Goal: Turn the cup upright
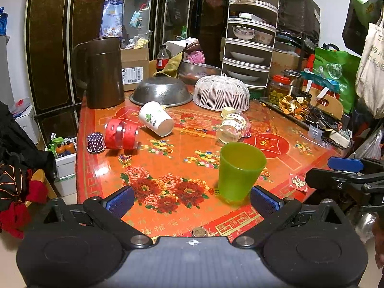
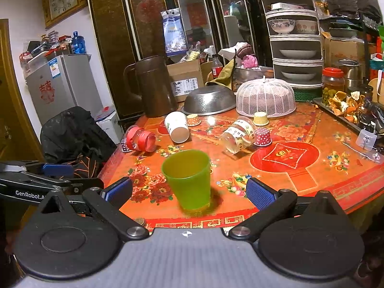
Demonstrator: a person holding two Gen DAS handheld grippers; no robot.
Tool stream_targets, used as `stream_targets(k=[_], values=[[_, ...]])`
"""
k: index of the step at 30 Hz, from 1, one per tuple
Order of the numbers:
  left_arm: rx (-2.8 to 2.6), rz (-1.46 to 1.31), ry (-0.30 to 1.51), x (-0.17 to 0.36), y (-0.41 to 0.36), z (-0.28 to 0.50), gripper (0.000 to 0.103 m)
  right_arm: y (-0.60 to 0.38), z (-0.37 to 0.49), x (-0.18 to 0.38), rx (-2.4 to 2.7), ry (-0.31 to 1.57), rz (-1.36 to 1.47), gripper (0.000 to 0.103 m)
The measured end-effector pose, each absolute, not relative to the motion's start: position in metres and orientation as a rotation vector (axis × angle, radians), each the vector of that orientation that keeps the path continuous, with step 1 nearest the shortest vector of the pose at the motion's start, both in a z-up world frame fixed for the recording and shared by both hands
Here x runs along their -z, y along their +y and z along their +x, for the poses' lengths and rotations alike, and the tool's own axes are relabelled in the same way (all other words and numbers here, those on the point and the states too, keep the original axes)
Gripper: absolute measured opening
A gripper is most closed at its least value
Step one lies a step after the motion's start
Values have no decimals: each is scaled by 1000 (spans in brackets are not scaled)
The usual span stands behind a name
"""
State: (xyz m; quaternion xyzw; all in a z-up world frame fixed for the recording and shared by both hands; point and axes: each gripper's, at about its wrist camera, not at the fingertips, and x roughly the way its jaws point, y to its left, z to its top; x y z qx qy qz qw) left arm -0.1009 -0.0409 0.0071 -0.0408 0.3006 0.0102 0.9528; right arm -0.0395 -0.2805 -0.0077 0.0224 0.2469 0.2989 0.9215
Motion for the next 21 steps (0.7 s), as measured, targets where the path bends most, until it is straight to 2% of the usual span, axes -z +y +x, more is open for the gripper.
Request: stream_targets(k=[21], values=[[1,-78,613,-3,-45,-97,103,-281,-37,18,-651,505,50,102]])
